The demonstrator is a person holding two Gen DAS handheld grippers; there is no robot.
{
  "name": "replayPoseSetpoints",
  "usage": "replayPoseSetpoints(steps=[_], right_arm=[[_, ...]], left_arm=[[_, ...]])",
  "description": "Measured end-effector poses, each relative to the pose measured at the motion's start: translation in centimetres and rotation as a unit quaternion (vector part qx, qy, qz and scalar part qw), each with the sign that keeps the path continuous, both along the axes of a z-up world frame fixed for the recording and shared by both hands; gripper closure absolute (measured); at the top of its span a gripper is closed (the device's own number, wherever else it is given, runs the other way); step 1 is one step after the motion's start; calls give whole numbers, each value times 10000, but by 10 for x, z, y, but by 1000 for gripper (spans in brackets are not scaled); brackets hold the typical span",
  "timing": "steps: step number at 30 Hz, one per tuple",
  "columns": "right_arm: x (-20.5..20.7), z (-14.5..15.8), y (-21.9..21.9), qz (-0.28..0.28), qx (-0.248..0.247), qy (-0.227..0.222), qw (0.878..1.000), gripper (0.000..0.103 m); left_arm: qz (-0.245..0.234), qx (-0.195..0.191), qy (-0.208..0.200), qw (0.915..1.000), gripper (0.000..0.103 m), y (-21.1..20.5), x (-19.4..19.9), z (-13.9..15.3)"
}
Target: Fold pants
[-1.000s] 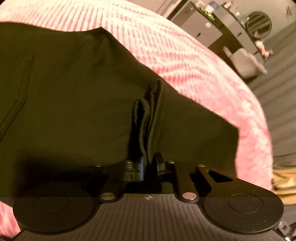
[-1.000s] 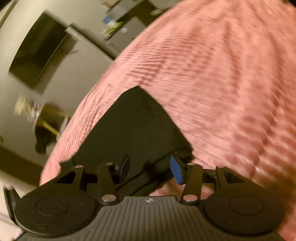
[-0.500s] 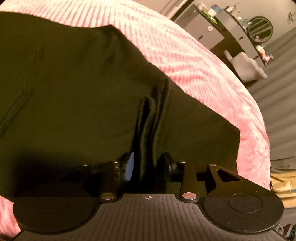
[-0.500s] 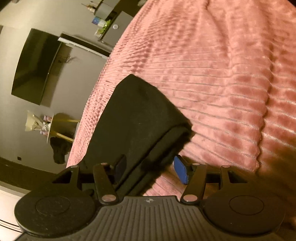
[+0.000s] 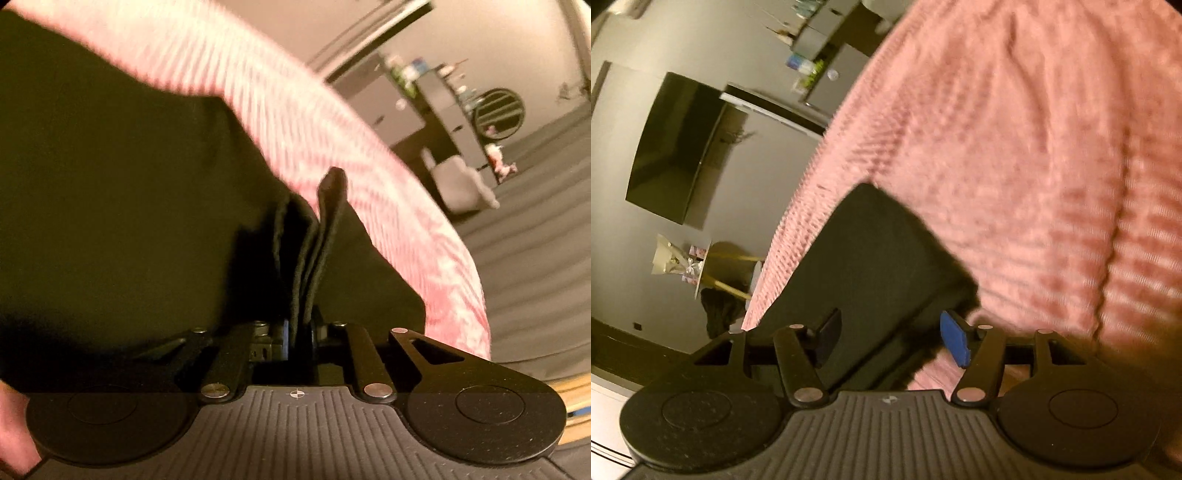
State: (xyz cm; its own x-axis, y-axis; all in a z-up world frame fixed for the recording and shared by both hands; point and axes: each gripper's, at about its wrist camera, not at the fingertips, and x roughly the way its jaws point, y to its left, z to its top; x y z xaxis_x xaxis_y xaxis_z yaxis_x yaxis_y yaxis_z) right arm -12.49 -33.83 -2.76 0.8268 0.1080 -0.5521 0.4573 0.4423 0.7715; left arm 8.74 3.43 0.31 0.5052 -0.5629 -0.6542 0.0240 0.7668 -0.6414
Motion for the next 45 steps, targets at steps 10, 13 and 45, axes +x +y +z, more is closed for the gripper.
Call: replayPoseSetpoints(steps=[10, 13, 45], right_arm=[[39, 13, 28, 543, -655, -92, 9963, 62], [62, 8, 42, 815, -1173, 313, 9893, 71], [79, -9, 49, 996, -1456, 763, 9814, 73]], left_arm=[[339, 1229, -389, 9911, 74, 34, -24, 15], [321, 1263, -298, 9910, 60, 25, -20, 14], [171, 1889, 285, 9814, 36, 11, -7, -6]])
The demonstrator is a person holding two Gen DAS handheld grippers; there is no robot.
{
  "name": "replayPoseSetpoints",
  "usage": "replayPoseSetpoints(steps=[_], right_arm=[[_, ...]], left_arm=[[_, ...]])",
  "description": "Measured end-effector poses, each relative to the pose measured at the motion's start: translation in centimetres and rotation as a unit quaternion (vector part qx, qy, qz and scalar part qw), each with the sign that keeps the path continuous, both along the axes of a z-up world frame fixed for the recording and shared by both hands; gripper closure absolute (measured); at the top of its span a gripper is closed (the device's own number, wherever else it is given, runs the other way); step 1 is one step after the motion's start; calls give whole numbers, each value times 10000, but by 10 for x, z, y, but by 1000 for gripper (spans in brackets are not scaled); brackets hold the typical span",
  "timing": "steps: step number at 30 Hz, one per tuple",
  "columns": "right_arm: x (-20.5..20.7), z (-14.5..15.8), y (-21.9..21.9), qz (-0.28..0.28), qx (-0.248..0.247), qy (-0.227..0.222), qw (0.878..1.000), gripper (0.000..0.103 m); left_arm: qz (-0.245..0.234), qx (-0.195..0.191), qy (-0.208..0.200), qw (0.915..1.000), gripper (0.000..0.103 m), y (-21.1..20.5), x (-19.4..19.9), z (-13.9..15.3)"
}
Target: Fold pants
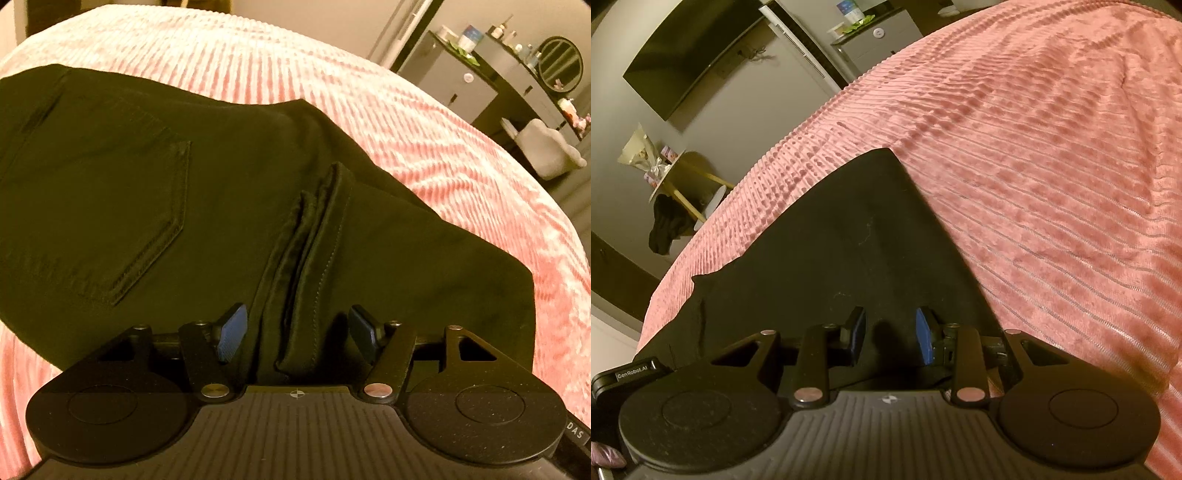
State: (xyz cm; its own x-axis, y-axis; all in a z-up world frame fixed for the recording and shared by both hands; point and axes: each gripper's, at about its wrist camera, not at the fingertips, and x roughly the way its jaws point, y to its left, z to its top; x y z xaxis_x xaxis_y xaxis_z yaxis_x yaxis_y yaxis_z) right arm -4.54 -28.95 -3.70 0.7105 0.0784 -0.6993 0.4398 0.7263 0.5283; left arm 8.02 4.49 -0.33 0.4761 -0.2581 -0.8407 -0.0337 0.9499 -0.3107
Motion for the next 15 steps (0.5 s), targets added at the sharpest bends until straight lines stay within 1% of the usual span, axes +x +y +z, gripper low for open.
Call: replayPoseSetpoints(steps=[6, 7, 10, 11, 12, 14, 15], right_arm=[[0, 0, 0, -1, 8, 0, 10000, 73], [0, 0, 0, -2, 7, 0, 10000, 73], [0, -1, -1, -17, 32, -7, 10000, 73], [0, -1, -1, -19, 35, -7, 10000, 73], [0, -1, -1, -18, 33, -3, 10000, 73], [1, -1, 0, -17, 26, 10, 10000, 73], [1, -1, 0, -11, 15, 19, 10000, 73]], left_arm=[[48, -83, 47, 9999, 34, 1, 0, 0], [58, -113, 56, 9999, 32, 2, 0, 0], [120, -212, 44, 9997, 31, 2, -4, 4], [143, -212, -80, 9996, 31, 2, -8, 8], [116, -212, -336, 9991, 31, 0, -15, 15], [35, -166, -819, 9965, 24, -9, -29, 24], [-46, -166, -984, 9950, 17, -15, -34, 26]])
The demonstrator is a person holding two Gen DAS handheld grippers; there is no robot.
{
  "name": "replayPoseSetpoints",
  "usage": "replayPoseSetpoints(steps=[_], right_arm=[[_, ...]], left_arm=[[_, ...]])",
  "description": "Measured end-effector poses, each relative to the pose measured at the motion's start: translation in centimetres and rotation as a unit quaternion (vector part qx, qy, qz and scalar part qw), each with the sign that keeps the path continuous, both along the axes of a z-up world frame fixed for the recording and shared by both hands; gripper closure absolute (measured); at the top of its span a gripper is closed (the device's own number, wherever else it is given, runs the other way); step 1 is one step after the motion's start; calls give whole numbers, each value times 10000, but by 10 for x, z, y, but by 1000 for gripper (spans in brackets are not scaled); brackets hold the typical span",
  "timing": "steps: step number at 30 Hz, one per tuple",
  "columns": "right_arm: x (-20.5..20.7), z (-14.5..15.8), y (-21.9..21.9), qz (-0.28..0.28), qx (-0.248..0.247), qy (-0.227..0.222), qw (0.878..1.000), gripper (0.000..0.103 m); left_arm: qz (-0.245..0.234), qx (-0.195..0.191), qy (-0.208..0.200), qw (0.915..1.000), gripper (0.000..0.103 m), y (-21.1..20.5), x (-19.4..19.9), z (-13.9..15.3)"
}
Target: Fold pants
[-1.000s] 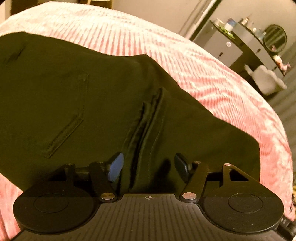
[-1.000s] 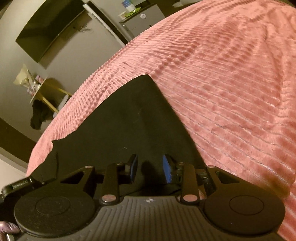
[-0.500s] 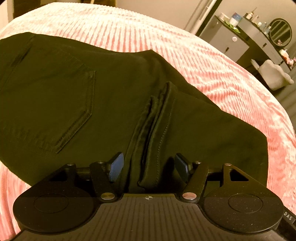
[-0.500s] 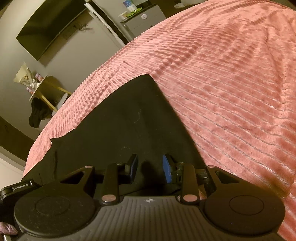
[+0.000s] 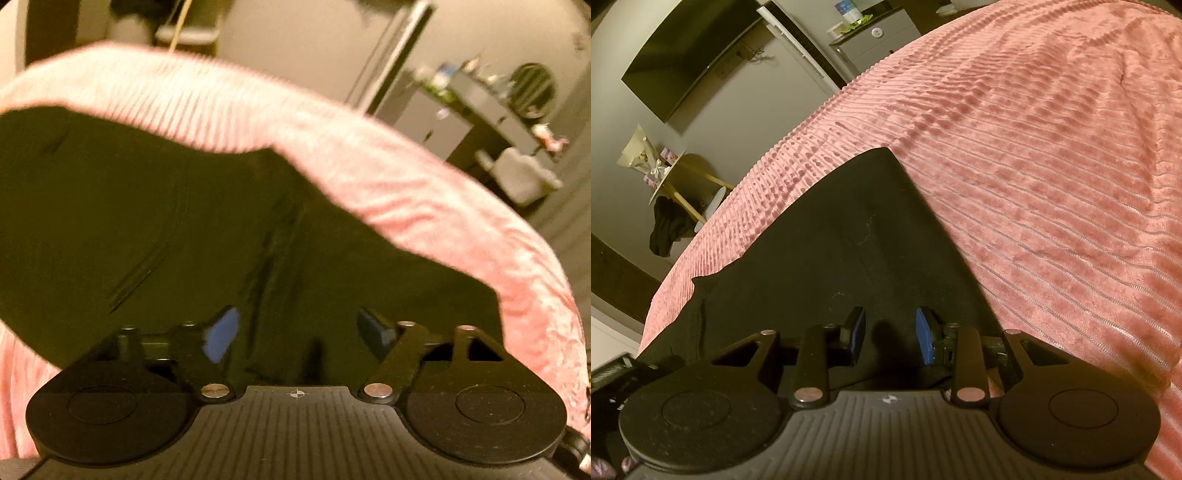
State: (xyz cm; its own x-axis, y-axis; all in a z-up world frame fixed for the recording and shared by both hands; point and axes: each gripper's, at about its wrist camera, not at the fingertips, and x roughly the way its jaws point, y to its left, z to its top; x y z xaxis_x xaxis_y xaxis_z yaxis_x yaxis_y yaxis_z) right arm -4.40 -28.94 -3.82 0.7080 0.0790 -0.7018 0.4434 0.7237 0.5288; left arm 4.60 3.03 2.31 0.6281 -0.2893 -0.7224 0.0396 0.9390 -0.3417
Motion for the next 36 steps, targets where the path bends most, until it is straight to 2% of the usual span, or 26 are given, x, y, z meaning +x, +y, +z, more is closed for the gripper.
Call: replayPoseSetpoints(steps=[1, 3, 5, 7, 9, 11, 12, 14, 17, 19, 21, 23, 25, 27, 28, 32, 36], right_arm=[[0, 0, 0, 11, -16, 9, 10000, 73], [0, 1, 1, 35, -40, 10, 10000, 72], [0, 0, -1, 29, 11, -12, 10000, 72], [-2, -1, -3, -4, 109, -48, 9999, 72], [-3, -2, -4, -20, 153, -63, 9999, 72], [-2, -2, -3, -15, 134, -54, 9999, 72], [-2, -1, -3, -4, 109, -47, 9999, 72], [-2, -1, -2, 12, 111, -60, 9999, 70], [-2, -2, -4, -7, 177, -86, 9998, 70], [-2, -2, -5, -13, 194, -91, 9998, 70], [-2, -2, -5, -4, 186, -94, 9998, 69], [-3, -2, -5, 6, 181, -106, 9998, 67], [-3, -2, -5, 6, 201, -123, 9997, 66], [-2, -2, -5, 0, 211, -130, 9997, 65], [-2, -2, -4, -1, 218, -138, 9997, 64], [-1, -1, -2, 27, 175, -150, 9997, 60], [1, 0, 1, 67, 84, -131, 9999, 58]], left_arm=[[-145, -19, -50, 9999, 15, -6, -1, -1], [-406, 11, 127, 9991, 15, -16, 3, -10], [-440, 144, 311, 9984, 15, -22, 8, -20], [-492, 291, 276, 9980, 15, -23, 12, -24], [-256, 528, 263, 9979, 15, -16, 16, -24], [383, 691, 630, 9949, 15, 5, 26, -30], [538, 494, 729, 9947, 15, 16, 26, -29], [575, -199, 664, 9959, 9, 41, 23, -20], [704, -521, 286, 9957, 2, 79, 13, 3], [1071, -785, 108, 9911, 0, 114, 7, 10], [1511, -1149, 144, 9817, 0, 156, 3, 8], [1952, -1494, 350, 9687, 0, 199, 0, -4], [2401, -1941, 643, 9490, 0, 240, -6, -18], [2861, -2232, 625, 9298, 0, 273, -16, -29], [3042, -2278, 578, 9232, 0, 285, -20, -33], [3343, -2453, 589, 9081, 0, 309, -24, -54], [3440, -2912, 448, 8915, 0, 327, -21, -71]])
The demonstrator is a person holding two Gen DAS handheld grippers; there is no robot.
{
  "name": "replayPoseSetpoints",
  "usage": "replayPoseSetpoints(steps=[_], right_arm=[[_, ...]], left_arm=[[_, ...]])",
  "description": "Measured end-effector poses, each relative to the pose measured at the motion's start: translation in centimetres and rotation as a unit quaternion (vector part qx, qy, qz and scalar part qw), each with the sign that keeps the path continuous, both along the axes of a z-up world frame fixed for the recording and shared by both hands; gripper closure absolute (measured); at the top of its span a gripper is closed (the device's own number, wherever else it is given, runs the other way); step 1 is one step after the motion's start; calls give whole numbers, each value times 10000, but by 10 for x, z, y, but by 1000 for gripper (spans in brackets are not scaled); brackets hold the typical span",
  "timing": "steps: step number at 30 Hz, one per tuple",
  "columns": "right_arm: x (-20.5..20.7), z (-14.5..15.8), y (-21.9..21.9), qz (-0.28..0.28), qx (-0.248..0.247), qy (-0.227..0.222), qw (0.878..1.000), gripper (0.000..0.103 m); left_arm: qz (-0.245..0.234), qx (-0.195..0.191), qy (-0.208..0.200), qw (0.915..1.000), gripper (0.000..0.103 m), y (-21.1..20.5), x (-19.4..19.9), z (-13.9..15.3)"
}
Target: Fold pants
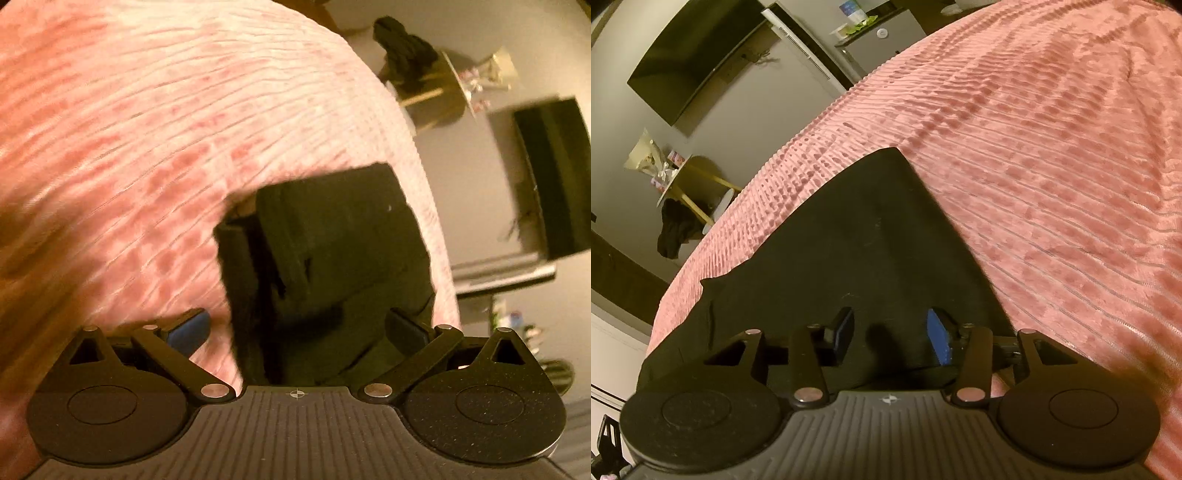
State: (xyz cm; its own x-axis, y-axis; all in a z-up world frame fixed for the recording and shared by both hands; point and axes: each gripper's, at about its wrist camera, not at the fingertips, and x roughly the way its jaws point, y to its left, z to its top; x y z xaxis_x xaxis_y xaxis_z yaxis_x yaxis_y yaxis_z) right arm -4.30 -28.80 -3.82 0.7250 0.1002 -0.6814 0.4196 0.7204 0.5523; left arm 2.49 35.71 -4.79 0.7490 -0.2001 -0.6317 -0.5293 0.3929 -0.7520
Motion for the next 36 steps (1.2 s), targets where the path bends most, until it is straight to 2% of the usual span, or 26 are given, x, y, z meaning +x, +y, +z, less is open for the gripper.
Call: replayPoseSetpoints(steps=[2, 5, 8, 9, 11, 14, 16, 17, 19, 21, 23, 24, 25, 27, 28, 29, 30, 31, 33, 35, 36], right_arm=[[0, 0, 0, -1, -14, 1, 10000, 57], [1, 0, 1, -2, -27, -9, 10000, 56], [2, 1, 2, 14, -48, -27, 10000, 53], [2, 0, 2, 16, -40, -38, 10000, 53], [2, 0, 1, 1, -20, -47, 10000, 53], [2, 1, 2, 19, -54, -36, 10000, 52], [3, 1, 3, 55, -86, -32, 9999, 50], [3, 1, 3, 71, -95, -34, 9999, 50], [4, 1, 3, 71, -98, -37, 9999, 49], [4, 0, 2, 60, -81, -42, 9999, 49], [4, 0, 2, 68, -86, -42, 9999, 49], [4, 0, 2, 69, -88, -42, 9999, 49], [4, 1, 2, 75, -94, -42, 9999, 49], [3, 1, 2, 73, -94, -44, 9999, 49], [3, 1, 2, 71, -93, -47, 9999, 49], [3, 1, 2, 69, -94, -49, 9999, 49], [3, 1, 2, 61, -90, -57, 9999, 49], [2, 1, 2, 44, -74, -73, 9999, 49], [1, 0, 1, 6, -14, -105, 9999, 49], [0, -1, -2, -22, 57, -138, 9999, 49], [-1, -1, -2, -35, 82, -158, 9998, 49]], left_arm=[[-10, -73, -206, 9998, 0, 0, 3, -1], [-102, 16, -122, 9999, 3, -1, 15, -11], [-216, 271, 46, 9994, 5, -8, 28, -7], [-225, 337, 92, 9991, 11, -8, 28, -5], [-223, 314, 100, 9992, 35, -5, 21, -3], [-169, -83, -101, 9998, 50, 4, 15, -6], [-273, 105, -194, 9994, 58, 2, 13, 4], [-383, 201, -401, 9983, 65, 1, 12, 11], [-572, 275, -889, 9940, 66, -1, 8, 24], [-712, 413, -1057, 9910, 61, -4, 10, 28], [-702, 478, -819, 9930, 39, -6, 18, 21], [-646, 465, -655, 9947, 24, -8, 24, 15], [-566, 442, -469, 9963, 23, -9, 28, 9], [-422, 350, 17, 9985, 32, -12, 38, -2], [-325, 350, 146, 9988, 39, -14, 40, -2], [-307, 373, 129, 9987, 44, -18, 41, 3], [-370, 546, 61, 9978, 55, -23, 40, 12], [-513, 846, -21, 9951, 68, -30, 41, 24], [-1007, 1612, -319, 9813, 76, -49, 43, 55], [-1467, 2257, -597, 9612, 78, -74, 42, 86], [-1705, 2599, -783, 9472, 79, -92, 39, 103]])
